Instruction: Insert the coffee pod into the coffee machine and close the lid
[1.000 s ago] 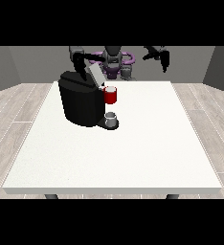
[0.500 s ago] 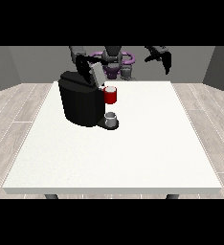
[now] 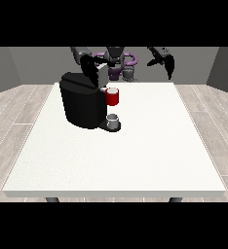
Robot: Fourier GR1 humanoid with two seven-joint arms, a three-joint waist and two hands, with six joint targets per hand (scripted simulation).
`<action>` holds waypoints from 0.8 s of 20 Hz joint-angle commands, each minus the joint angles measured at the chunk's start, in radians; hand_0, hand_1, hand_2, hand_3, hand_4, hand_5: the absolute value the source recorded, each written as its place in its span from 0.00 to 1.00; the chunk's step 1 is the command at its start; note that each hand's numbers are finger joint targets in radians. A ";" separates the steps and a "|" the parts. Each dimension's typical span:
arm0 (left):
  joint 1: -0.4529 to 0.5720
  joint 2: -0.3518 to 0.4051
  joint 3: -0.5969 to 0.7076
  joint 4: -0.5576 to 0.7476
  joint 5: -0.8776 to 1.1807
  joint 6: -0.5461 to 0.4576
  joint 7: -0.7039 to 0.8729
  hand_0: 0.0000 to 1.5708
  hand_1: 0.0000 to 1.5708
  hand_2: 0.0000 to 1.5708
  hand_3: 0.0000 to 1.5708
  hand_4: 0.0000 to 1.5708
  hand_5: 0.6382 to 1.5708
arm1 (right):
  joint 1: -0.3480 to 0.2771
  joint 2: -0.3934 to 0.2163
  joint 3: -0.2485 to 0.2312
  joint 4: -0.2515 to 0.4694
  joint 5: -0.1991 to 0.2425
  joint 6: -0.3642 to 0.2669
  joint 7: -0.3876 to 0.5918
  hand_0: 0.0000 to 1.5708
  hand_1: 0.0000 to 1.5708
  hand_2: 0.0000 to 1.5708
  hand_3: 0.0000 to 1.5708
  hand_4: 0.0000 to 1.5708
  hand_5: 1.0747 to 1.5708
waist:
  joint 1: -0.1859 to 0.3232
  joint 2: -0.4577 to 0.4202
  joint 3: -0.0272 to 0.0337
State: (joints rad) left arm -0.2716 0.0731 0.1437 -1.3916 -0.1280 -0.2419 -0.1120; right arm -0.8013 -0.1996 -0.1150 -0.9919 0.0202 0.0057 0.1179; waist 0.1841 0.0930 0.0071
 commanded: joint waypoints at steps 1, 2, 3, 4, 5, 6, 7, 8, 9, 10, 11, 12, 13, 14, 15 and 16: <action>-0.005 -0.015 -0.032 -0.014 -0.017 0.006 0.016 0.00 0.00 0.00 0.00 0.24 1.00 | -0.065 0.021 0.040 -0.003 0.034 0.001 -0.043 0.00 0.00 0.00 0.00 0.00 1.00 | 0.047 0.014 -0.0070; 0.037 0.003 -0.010 0.023 -0.006 -0.008 -0.010 0.00 0.00 0.00 0.00 0.26 1.00 | -0.036 0.083 0.079 -0.032 0.050 -0.033 -0.012 0.00 0.00 0.00 0.00 0.00 1.00 | 0.027 -0.038 -0.0076; -0.008 -0.019 -0.047 -0.011 -0.030 0.011 0.016 0.00 0.00 0.00 0.00 0.25 1.00 | -0.075 0.055 0.056 0.003 0.046 -0.022 -0.038 0.00 0.00 0.00 0.00 0.00 1.00 | 0.053 0.020 -0.0070; -0.003 -0.031 -0.034 -0.002 -0.016 0.020 0.008 0.00 0.00 0.00 0.00 0.23 1.00 | -0.075 0.060 0.071 -0.013 0.045 -0.006 -0.006 0.00 0.00 0.00 0.00 0.00 1.00 | 0.045 -0.009 -0.0073; -0.034 -0.028 -0.040 -0.021 -0.007 0.007 0.046 0.00 0.00 0.00 0.00 0.21 1.00 | -0.097 0.036 0.062 -0.003 0.053 -0.009 -0.013 0.00 0.00 0.00 0.00 0.00 1.00 | 0.072 0.012 -0.0069; -0.015 0.006 -0.031 0.002 -0.008 -0.021 0.018 0.00 0.00 0.00 0.00 0.20 1.00 | -0.081 0.066 0.095 -0.029 0.076 -0.028 0.002 0.00 0.00 0.00 0.00 0.00 1.00 | 0.072 -0.006 -0.0075; -0.032 -0.001 -0.024 0.021 -0.015 0.000 -0.010 0.00 0.00 0.00 0.00 0.23 1.00 | -0.106 0.051 0.110 -0.045 0.101 -0.034 0.009 0.00 0.00 0.00 0.00 0.00 1.00 | 0.061 0.020 -0.0080; -0.033 -0.011 -0.040 0.012 -0.025 0.005 0.022 0.00 0.00 0.00 0.00 0.24 1.00 | -0.113 0.059 0.108 -0.048 0.097 -0.041 0.021 0.00 0.00 0.00 0.00 0.07 1.00 | 0.080 0.009 -0.0075; -0.056 -0.020 -0.050 -0.009 -0.030 0.014 0.015 0.00 0.00 0.00 0.00 0.21 1.00 | -0.121 0.026 0.095 -0.046 0.103 -0.035 -0.004 0.00 0.00 0.00 0.00 0.06 1.00 | 0.098 0.047 -0.0070; -0.034 -0.031 -0.056 0.020 -0.027 0.005 0.017 0.00 0.00 0.00 0.00 0.21 1.00 | -0.155 0.039 0.115 -0.069 0.107 -0.034 0.079 0.00 0.00 0.00 0.00 0.05 1.00 | 0.105 0.000 -0.0082; -0.055 0.011 -0.029 0.013 -0.016 -0.012 -0.029 0.00 0.00 0.00 0.00 0.21 1.00 | -0.147 -0.005 0.088 -0.075 0.097 -0.014 0.028 0.00 0.00 0.00 0.00 0.13 1.00 | 0.108 0.069 -0.0076; -0.053 -0.016 -0.051 0.018 -0.027 -0.002 -0.013 0.00 0.00 0.00 0.00 0.21 1.00 | -0.130 0.039 0.129 -0.092 0.126 -0.043 0.041 0.00 0.00 0.00 0.00 0.14 1.00 | 0.110 0.044 -0.0077; -0.056 -0.016 -0.063 -0.003 -0.012 -0.027 0.000 0.00 0.00 0.00 0.00 0.23 1.00 | -0.156 -0.008 0.099 -0.080 0.121 -0.035 0.062 0.00 0.00 0.00 0.00 0.19 1.00 | 0.149 0.048 -0.0072; -0.082 -0.030 -0.069 -0.002 -0.010 -0.021 0.007 0.00 0.00 0.00 0.00 0.25 1.00 | -0.183 -0.005 0.089 -0.083 0.131 -0.069 0.079 0.00 0.00 0.00 0.00 0.17 1.00 | 0.166 0.076 -0.0072; -0.067 -0.038 -0.086 -0.008 -0.032 -0.009 0.008 0.00 0.00 0.00 0.00 0.25 1.00 | -0.171 -0.003 0.096 -0.093 0.136 -0.069 0.078 0.00 0.00 0.00 0.00 0.17 1.00 | 0.179 0.066 -0.0068; -0.093 -0.027 -0.063 -0.006 -0.010 -0.015 -0.001 0.00 0.00 0.00 0.00 0.24 1.00 | -0.206 -0.053 0.067 -0.098 0.115 -0.030 0.105 0.00 0.00 0.00 0.00 0.15 1.00 | 0.175 0.081 -0.0071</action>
State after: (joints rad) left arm -0.3344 0.0510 0.0844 -1.3913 -0.1462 -0.2525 -0.1098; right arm -0.8820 -0.2746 -0.0810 -1.0564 0.1443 -0.0717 0.3124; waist 0.2759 0.1557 0.0244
